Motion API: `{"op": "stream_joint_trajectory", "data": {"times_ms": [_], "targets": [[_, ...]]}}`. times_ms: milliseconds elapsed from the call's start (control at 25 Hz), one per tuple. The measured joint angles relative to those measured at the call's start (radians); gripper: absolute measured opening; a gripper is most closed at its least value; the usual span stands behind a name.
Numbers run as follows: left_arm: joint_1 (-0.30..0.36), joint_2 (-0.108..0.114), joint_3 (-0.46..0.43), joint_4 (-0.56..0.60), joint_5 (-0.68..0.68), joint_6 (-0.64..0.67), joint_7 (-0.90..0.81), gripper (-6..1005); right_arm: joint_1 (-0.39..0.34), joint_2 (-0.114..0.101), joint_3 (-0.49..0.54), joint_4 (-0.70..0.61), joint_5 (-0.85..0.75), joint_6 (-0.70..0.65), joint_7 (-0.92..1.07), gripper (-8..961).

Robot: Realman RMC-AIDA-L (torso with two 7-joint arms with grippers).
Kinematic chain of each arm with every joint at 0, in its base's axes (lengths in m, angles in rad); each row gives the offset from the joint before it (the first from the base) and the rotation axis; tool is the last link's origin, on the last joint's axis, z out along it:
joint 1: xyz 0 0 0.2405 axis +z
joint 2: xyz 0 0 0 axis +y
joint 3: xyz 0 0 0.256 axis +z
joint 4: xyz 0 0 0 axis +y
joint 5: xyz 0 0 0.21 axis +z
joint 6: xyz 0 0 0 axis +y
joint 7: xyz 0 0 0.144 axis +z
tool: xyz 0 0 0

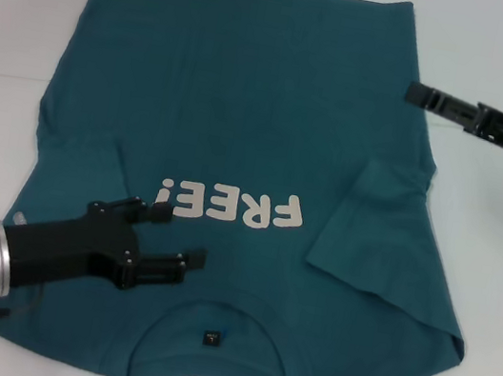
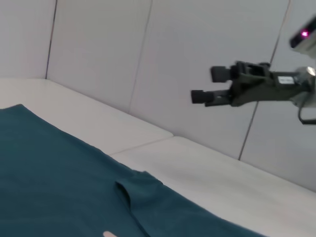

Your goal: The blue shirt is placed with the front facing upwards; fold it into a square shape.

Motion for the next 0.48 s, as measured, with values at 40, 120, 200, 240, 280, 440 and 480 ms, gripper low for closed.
{"op": "stream_joint_trajectory", "data": {"times_ms": [40, 120, 200, 240, 280, 440, 480], "targets": [[0.002, 0.000, 0.000, 0.000, -0.010, 0.002, 0.000, 887, -0.009, 0.002, 0.000, 0.000, 0.010, -0.013, -0.023, 943], [0.006, 0.000, 0.000, -0.001, -0.022, 0.005, 0.002, 887, -0.024, 0.007, 0.001, 0.000, 0.025, -0.038, -0.066, 942], [0.020, 0.001, -0.002, -0.002, -0.057, 0.015, 0.020, 887, -0.036, 0.014, 0.001, -0.001, 0.036, -0.060, -0.111, 942], [0.021, 0.001, -0.002, -0.002, -0.061, 0.016, 0.023, 887, -0.041, 0.017, 0.002, -0.001, 0.041, -0.069, -0.130, 942], [0.022, 0.002, -0.002, -0.002, -0.064, 0.017, 0.026, 887, -0.046, 0.020, 0.002, -0.001, 0.045, -0.074, -0.146, 942], [0.026, 0.001, -0.019, -0.002, -0.069, 0.015, 0.039, 887, -0.055, 0.025, 0.007, -0.014, 0.042, -0.077, -0.167, 941], [0.027, 0.000, -0.030, -0.003, -0.073, 0.017, 0.046, 888, -0.057, 0.023, 0.007, -0.017, 0.040, -0.078, -0.168, 941]]}}
